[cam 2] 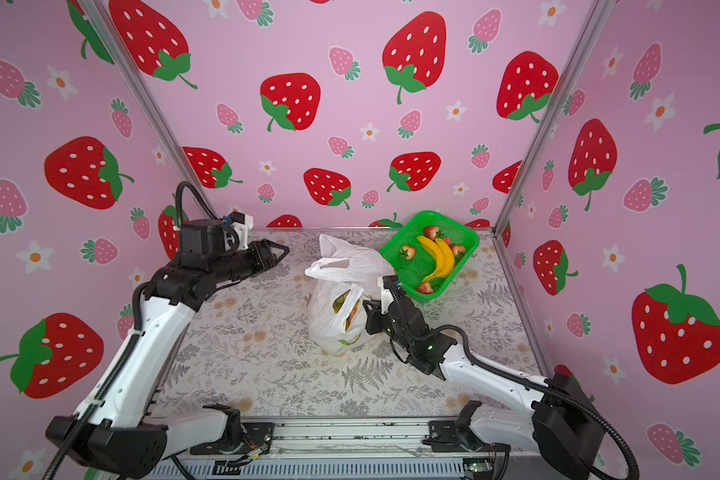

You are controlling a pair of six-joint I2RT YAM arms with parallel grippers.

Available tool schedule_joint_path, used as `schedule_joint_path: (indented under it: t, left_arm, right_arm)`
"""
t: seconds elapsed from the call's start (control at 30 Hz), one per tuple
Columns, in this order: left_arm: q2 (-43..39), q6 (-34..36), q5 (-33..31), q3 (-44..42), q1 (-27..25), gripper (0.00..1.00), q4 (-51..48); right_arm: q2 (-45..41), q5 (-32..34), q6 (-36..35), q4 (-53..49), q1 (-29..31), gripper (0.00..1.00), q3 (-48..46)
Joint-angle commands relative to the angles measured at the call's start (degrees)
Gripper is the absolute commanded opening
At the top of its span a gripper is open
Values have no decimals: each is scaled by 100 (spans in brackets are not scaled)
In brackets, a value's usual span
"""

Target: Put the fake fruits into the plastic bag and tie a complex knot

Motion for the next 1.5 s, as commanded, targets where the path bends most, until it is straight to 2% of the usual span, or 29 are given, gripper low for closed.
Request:
schedule_joint_path:
  t: [0.0,0.13,0.23,0.43,0.6,0.9,1.0,1.17,1.3,1.37,1.47]
  left_arm:
    - [-733,549,-469,-655,-633,55,398]
    - [-1393,942,-574,-1240,-1666,50,744]
    - [-1374,1185,-794,-1368,-2339,48,794]
    - [-545,1648,-1442,-1124,-3332,46,809]
    - [202,1913,-2006,-774,-3687,45,857]
    - [954,2068,-2301,-426,-3743,35,1120]
    - [943,2045,-2293,-462,-3735,25,1295]
    - [560,1815,-2235,-553,-3655,0,1436]
    - [-98,1377,-1750,-715,-3156,0,1009]
    - [-407,1154,-1264,-929,-2724,0,901]
    - [-717,753,-422,-1315,-2002,0,976]
  right_arm:
    - [-46,-858,218,430,-323,11,-155]
    - [71,-1315,391,821,-465,10,-196]
    - [162,-1363,431,925,-479,10,-187]
    - [195,-1378,477,950,-500,9,-193]
    - [137,-1367,486,931,-507,8,-238]
    - [66,-1393,539,922,-518,8,-349]
    - [58,-1326,528,919,-510,8,-388]
    - [-2,-1127,554,921,-517,7,-493]
    - [-446,-831,291,975,-432,11,-741]
    - [-732,-610,-171,976,-261,19,-801]
    - [-1102,-311,-1247,709,-38,33,-632]
